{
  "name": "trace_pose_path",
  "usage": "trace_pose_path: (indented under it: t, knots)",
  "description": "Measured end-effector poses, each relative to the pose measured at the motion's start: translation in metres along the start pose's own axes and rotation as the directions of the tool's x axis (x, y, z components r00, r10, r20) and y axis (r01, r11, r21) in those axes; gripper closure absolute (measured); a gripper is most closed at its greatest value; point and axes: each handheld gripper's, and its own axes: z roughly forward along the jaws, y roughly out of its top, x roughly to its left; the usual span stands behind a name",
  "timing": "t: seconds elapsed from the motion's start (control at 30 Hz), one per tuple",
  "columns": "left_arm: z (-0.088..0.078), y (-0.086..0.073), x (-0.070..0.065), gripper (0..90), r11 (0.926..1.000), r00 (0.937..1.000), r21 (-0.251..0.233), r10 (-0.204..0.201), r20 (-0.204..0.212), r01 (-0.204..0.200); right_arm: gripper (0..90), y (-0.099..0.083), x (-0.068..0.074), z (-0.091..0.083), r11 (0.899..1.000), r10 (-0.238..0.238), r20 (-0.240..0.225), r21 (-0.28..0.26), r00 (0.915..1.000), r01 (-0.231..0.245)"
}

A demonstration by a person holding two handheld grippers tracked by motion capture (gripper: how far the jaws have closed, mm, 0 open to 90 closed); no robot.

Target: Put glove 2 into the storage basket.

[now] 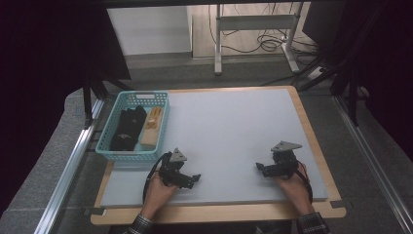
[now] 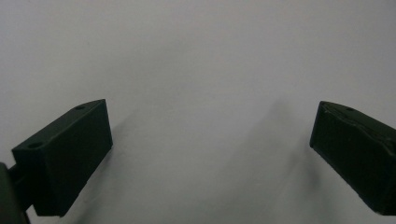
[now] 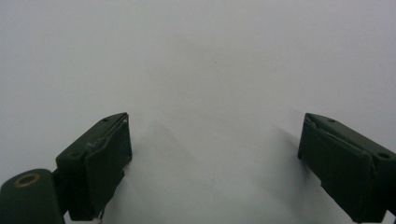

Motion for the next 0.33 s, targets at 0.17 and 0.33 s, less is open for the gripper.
trace_pose_path:
  t: [0.17,0.33]
  knots:
    - [0.0033,0.0014,-0.0043,0.0,0.999,0.9992,0.037,0.025,-0.03,-0.024,9.3,0.0,0.0001,-0.0001,1.0,-0.001,0.001,0.0,1.0,0.001]
    - [0.0036,0.0014,-0.0047,0.0,0.9987,0.9989,0.04,0.032,-0.035,-0.031,9.4,-0.0002,0.0002,-0.0001,1.0,0.001,0.001,0.001,1.0,-0.001]
